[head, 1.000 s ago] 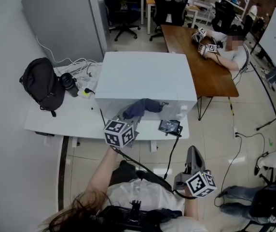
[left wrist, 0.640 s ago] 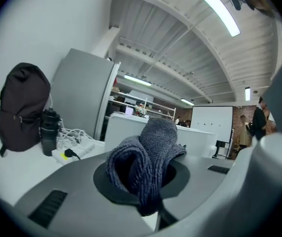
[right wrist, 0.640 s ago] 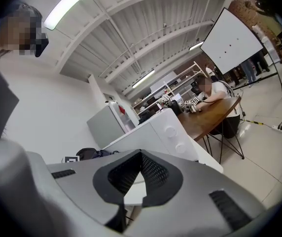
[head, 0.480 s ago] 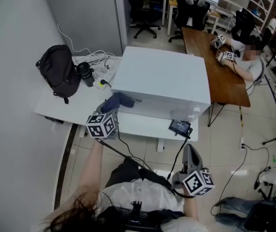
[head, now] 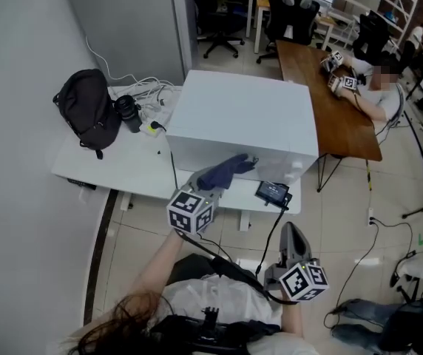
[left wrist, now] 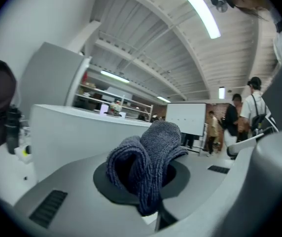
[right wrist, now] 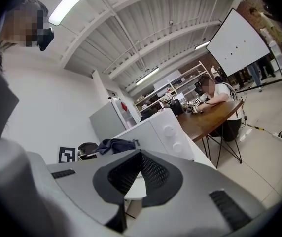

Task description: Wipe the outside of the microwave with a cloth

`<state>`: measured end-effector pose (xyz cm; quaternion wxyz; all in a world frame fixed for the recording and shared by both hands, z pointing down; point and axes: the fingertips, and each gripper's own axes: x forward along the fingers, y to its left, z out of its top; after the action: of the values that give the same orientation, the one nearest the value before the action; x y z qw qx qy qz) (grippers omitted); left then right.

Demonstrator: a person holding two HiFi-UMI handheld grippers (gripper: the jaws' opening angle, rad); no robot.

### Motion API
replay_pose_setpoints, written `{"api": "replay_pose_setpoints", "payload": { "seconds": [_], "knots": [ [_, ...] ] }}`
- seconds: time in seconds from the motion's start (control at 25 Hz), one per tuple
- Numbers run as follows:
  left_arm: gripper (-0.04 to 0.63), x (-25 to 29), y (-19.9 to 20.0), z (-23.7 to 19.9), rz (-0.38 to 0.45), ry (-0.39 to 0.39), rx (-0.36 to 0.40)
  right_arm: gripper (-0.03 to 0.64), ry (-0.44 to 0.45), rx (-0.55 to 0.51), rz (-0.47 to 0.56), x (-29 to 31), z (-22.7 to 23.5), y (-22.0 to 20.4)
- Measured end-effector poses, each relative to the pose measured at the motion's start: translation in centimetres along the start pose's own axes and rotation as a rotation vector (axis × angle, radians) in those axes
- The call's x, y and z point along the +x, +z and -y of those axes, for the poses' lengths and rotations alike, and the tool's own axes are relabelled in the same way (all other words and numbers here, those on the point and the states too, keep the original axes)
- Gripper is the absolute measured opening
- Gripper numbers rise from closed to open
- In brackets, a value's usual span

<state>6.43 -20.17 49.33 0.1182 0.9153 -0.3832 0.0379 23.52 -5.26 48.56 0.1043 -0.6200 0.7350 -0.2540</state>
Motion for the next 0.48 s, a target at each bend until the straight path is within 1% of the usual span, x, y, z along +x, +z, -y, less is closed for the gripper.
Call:
{"api": "replay_pose_setpoints", "payload": {
  "seconds": [0.08,0.12,0.16,0.24,0.36,0.48],
  "knots": [
    [0.049,3.0,-0.6,5.1,-0.034,-0.136,0.057,0.028,-0.013,-0.001,0.013,-0.4,0.3,0.4],
    [0.049,4.4,-1.0,7.2,-0.051,-0.192,0.072,0.028,-0.021,0.0,0.02,-0.5,0.4,0.6],
    [0.049,5.8,-1.4,8.9,-0.067,-0.238,0.08,0.028,-0.03,0.0,0.027,-0.7,0.6,0.7],
    [0.049,8.6,-2.6,11.5,-0.101,-0.298,0.074,0.028,-0.05,-0.003,0.042,-1.0,1.0,1.0],
    [0.049,12.3,-4.4,13.4,-0.154,-0.329,0.038,0.028,-0.083,-0.004,0.064,-1.5,1.6,1.2],
    [0.049,14.6,-5.9,13.2,-0.205,-0.296,0.015,0.028,-0.113,0.002,0.082,-2.2,1.9,1.4]
  ]
}}
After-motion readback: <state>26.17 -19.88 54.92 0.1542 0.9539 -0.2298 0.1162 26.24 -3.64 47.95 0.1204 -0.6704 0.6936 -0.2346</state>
